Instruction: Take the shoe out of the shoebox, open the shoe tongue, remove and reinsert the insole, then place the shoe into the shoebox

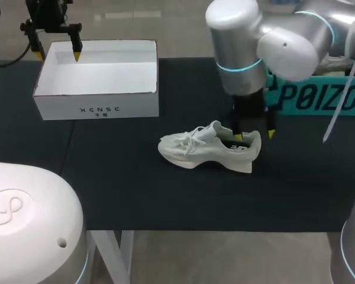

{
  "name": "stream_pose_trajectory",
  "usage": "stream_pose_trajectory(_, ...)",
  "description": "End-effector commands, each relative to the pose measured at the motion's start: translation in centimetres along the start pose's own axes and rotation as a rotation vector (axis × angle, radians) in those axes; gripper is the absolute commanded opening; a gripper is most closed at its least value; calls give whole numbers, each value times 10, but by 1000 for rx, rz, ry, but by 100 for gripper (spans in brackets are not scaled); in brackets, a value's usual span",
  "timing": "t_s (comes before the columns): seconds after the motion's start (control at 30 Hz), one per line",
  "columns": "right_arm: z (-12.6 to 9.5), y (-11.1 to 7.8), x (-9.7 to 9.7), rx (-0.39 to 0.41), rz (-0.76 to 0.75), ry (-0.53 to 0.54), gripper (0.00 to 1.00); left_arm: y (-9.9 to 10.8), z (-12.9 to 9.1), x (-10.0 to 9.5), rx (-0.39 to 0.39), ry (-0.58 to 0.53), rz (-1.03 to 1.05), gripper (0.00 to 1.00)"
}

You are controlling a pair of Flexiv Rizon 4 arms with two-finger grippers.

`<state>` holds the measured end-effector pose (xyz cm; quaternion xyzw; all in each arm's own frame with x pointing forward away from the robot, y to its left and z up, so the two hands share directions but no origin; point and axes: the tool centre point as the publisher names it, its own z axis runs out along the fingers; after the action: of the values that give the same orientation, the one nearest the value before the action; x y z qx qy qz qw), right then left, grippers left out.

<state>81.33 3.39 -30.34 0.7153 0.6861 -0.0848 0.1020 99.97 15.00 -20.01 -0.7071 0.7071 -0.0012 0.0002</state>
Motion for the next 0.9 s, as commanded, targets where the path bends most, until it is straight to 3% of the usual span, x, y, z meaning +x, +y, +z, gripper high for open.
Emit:
stream_pose_trajectory(0.03,-45,-28,-76,-105,-766,483,100,0,0,0,-2,-1,0,100)
stream_pose_trajectory(0.73,-45,-28,-76,-105,-766,483,100,0,0,0,-2,-1,0,100)
stream_pose_trajectory(0.8,-45,-23,-73,-255,-885,388,100,0,0,0,-2,-1,0,100)
stream_pose_trajectory(0.9,-42,-19,-76,-491,-1043,416,100,0,0,0,-2,-1,0,100)
